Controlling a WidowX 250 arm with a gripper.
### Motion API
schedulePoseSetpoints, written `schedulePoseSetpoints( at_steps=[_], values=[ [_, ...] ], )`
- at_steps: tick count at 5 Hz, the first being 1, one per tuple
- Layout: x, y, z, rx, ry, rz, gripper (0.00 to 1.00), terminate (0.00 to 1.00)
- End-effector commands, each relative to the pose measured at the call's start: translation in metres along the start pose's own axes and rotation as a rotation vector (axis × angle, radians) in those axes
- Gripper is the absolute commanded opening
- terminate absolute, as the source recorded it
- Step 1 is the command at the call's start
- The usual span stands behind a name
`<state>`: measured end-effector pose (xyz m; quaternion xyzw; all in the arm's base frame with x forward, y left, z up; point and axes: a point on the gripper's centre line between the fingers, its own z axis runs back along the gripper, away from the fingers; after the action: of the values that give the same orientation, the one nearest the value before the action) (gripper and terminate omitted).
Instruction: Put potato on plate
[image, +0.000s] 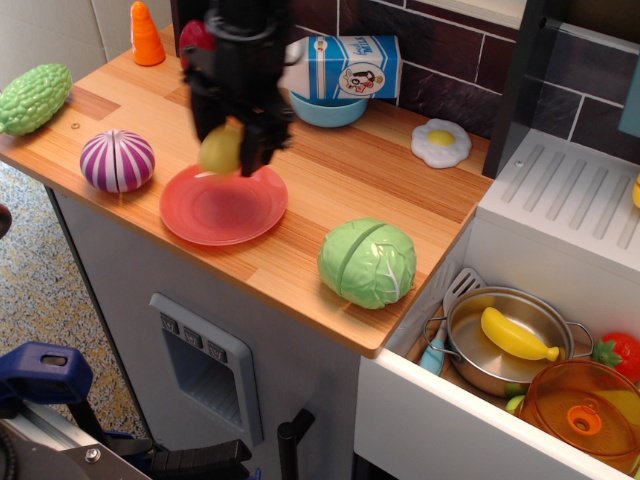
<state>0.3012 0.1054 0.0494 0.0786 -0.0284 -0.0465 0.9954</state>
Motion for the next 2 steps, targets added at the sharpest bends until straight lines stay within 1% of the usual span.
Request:
schedulePoseSetpoints(
  at_steps=[1, 2],
  values=[
    [0.0033, 0.0114, 0.0121, 0.028, -0.105, -0.021, 1.00, 0.00],
    [0.0086, 0.0103, 0.0129, 0.013, -0.124, -0.035, 1.00, 0.00]
  ],
)
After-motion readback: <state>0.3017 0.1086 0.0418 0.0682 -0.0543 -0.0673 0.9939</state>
